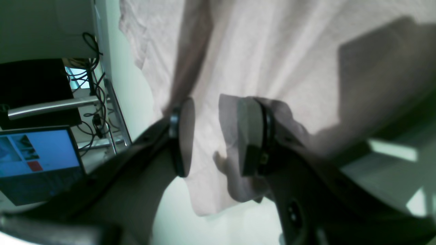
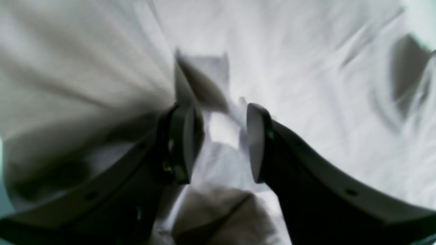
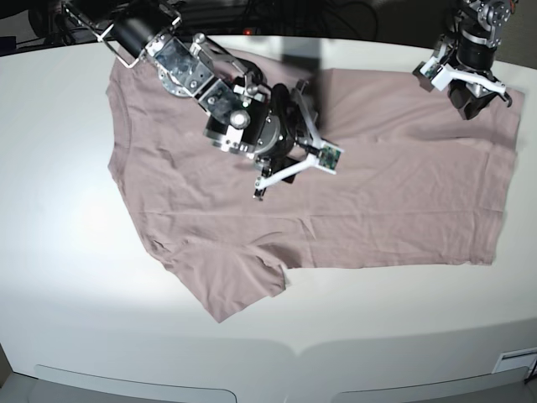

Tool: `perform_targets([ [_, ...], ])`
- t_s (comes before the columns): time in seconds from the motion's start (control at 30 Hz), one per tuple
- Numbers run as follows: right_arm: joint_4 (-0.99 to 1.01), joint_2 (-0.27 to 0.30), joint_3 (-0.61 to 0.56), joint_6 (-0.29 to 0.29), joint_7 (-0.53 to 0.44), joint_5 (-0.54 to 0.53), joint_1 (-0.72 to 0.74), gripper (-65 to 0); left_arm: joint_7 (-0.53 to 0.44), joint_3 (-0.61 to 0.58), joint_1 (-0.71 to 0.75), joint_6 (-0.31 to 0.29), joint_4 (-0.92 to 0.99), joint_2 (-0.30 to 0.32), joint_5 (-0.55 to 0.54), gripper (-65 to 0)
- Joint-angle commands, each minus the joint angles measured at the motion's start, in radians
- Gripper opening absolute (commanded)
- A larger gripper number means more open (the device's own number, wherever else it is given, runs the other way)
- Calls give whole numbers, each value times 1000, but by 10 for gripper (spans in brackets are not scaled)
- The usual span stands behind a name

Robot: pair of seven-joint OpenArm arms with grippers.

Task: Fold the T-shirt properly

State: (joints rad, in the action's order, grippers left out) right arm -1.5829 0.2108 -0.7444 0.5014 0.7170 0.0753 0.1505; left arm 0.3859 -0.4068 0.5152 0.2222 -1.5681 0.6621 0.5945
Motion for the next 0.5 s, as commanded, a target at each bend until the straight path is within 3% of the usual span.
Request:
perform_targets([
  [0.0, -17, -4, 5, -17, -35, 0, 32, -395, 36, 1, 11, -23, 2, 12, -18, -435],
  [0.07, -17, -12, 5, -64, -49, 0, 54, -395, 37, 1, 11, -23, 2, 12, -19, -435],
  [0.13, -17, -27, 5, -75, -47, -1, 77, -395, 37, 1, 11, -23, 2, 12, -18, -435],
  [0.23, -23, -51, 5, -63, -32, -18, 95, -395, 42, 1, 11, -23, 2, 12, -18, -435],
  [0.37, -64, -50, 5, -1, -21, -130, 96, -395, 48, 1, 11, -23, 2, 12, -18, -435],
  [0.47, -119, -49, 7, 1, 34, -206, 95, -395, 48, 1, 11, -23, 2, 12, -18, -435],
])
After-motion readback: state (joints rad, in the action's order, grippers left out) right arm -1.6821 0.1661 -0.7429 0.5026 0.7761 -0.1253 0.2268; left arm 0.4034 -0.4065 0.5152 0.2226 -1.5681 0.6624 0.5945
